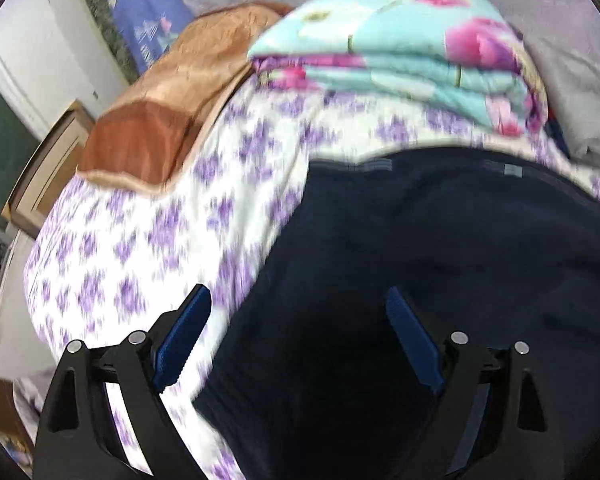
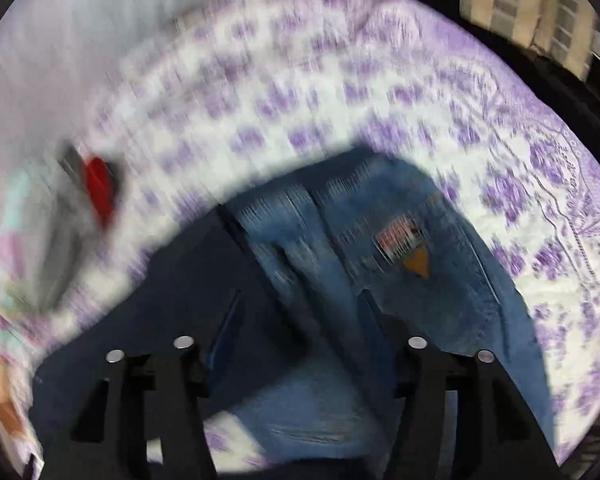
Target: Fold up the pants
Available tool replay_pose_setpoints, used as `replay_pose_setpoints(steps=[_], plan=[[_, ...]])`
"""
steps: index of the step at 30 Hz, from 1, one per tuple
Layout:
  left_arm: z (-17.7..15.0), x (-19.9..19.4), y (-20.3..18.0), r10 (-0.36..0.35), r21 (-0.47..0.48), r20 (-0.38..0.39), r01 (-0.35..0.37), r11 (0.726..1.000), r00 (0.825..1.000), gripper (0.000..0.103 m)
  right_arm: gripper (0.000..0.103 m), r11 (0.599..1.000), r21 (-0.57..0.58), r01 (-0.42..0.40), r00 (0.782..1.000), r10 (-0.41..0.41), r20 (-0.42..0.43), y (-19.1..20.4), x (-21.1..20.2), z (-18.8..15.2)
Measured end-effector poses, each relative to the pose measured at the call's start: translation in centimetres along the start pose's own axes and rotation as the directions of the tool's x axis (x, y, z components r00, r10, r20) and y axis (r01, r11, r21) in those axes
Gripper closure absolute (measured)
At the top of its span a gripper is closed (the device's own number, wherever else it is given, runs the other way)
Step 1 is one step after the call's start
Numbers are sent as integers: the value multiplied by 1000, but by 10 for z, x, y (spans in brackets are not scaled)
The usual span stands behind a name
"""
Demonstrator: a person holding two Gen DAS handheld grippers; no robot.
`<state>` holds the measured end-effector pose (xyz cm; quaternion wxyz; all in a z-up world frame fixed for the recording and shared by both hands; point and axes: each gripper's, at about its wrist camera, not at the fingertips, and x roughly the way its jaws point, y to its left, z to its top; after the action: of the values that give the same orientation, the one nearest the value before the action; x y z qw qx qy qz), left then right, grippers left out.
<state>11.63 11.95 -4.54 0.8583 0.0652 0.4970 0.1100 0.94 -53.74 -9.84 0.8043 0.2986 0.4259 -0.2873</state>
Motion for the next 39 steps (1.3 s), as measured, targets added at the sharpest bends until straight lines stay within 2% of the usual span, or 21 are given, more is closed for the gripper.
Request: replay_pose_setpoints(steps=[2, 4, 6, 9, 11, 15, 17, 18, 21, 23, 25, 26, 28, 31, 32, 33, 34, 35, 36, 37, 39], plan=[[17, 3, 4, -16, 20, 26, 15, 1000, 1000, 12, 32, 996, -70, -53, 998, 56, 42, 32, -8, 4], [33, 15, 1, -15, 54, 34, 13, 998, 999, 12, 27, 966, -216, -144, 989, 148, 0, 83, 1, -3], [47, 29, -3, -13, 54, 8, 12, 998, 1000, 12, 22, 932, -309, -192, 981, 186, -49, 127, 9, -19], [60, 52, -9, -65, 50, -33, 67, 997, 997, 15, 21, 880, -358, -312, 950, 278, -144, 188, 28, -47], [65, 67, -18, -83, 78, -62, 87, 993, 995, 25, 21, 834, -394, -386, 921, 324, -217, 229, 39, -69], [70, 92, -33, -64, 165, -82, 77, 983, 995, 28, 21, 765, -512, -390, 920, 300, -252, 288, 60, -98], [73, 105, -36, -106, 178, -112, 125, 976, 988, 48, 21, 748, -550, -372, 927, 272, -257, 307, 70, -105], [74, 110, -38, -88, 188, -121, 110, 976, 989, 53, 21, 748, -556, -363, 930, 255, -265, 314, 77, -106], [78, 121, -41, -56, 201, -114, 78, 976, 992, 58, 21, 739, -552, -386, 919, 258, -297, 326, 88, -104], [85, 122, -36, -64, 145, -117, 81, 986, 991, 58, 21, 688, -601, -407, 911, 258, -322, 338, 94, -104], [90, 123, -33, -82, 111, -114, 94, 989, 990, 58, 21, 599, -679, -424, 904, 236, -356, 356, 105, -105], [90, 124, -32, -88, 103, -119, 100, 990, 989, 58, 21, 568, -715, -407, 912, 205, -356, 364, 113, -104], [89, 123, -31, -91, 101, -113, 103, 990, 989, 58, 27, 523, -755, -396, 916, 161, -369, 375, 128, -103], [90, 117, -26, -104, 83, -90, 112, 990, 990, 62, 74, 447, -782, -434, 897, 135, -420, 385, 132, -109], [91, 114, -22, -96, 64, -79, 101, 993, 992, 87, 99, 422, -771, -477, 874, 136, -467, 388, 130, -112], [94, 111, -17, -65, 40, -72, 68, 997, 995, 96, 99, 404, -782, -475, 875, 127, -466, 390, 126, -114], [99, 110, -8, -76, 1, -74, 76, 997, 994, 103, 99, 388, -794, -469, 880, 130, -457, 391, 122, -114], [105, 106, 3, -91, -50, -53, 89, 995, 994, 103, 100, 391, -789, -475, 878, 146, -456, 391, 119, -109], [108, 104, 9, -80, -71, -36, 77, 995, 996, 103, 100, 415, -768, -488, 871, 174, -459, 390, 116, -100], [113, 102, 16, -61, -86, -24, 59, 995, 998, 103, 100, 462, -727, -508, 860, 229, -455, 386, 111, -82], [117, 102, 23, -105, -109, -36, 101, 989, 994, 103, 99, 505, -676, -536, 843, 292, -451, 381, 106, -66]])
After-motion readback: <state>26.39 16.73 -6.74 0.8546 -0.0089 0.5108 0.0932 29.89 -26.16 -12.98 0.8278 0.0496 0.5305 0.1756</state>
